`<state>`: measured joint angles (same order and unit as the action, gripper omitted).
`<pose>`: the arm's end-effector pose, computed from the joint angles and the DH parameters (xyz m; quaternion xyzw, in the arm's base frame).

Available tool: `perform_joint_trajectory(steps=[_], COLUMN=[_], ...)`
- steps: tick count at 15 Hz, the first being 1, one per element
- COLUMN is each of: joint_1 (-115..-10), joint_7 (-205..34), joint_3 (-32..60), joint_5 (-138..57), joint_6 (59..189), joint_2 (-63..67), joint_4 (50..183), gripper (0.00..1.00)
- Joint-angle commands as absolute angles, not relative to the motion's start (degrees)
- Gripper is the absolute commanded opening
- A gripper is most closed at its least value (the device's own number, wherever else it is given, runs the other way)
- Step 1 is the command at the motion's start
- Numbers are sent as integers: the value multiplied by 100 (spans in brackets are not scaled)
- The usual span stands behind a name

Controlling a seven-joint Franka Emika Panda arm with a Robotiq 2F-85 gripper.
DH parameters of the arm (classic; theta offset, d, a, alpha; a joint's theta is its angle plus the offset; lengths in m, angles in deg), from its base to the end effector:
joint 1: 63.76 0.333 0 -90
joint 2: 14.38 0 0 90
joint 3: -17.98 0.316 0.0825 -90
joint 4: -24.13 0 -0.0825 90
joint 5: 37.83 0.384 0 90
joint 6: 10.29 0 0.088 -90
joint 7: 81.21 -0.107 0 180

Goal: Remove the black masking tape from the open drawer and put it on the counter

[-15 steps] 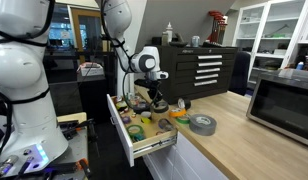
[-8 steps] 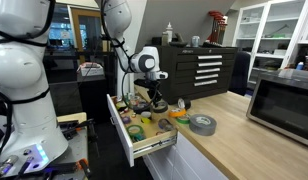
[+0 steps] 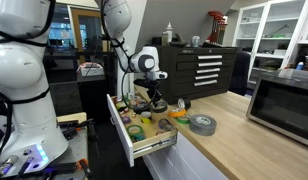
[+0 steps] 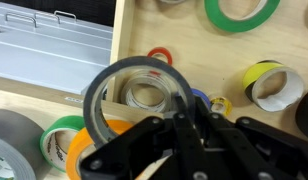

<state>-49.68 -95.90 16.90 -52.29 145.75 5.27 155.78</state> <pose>0.5205 0.1294 0.2057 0.9925 0.0988 0.0536 0.0475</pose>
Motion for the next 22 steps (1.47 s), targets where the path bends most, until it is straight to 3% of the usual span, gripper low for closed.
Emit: perform_joint_trajectory(steps=[1, 22], joint_1=[-5069, -5236], joint_7=[-9372, -9172], joint_3=[1861, 1765], joint_5=[-5035, -4929], joint_6=[14322, 13010], joint_2=[324, 1450], joint_4=[15622, 13287], gripper=[5, 5])
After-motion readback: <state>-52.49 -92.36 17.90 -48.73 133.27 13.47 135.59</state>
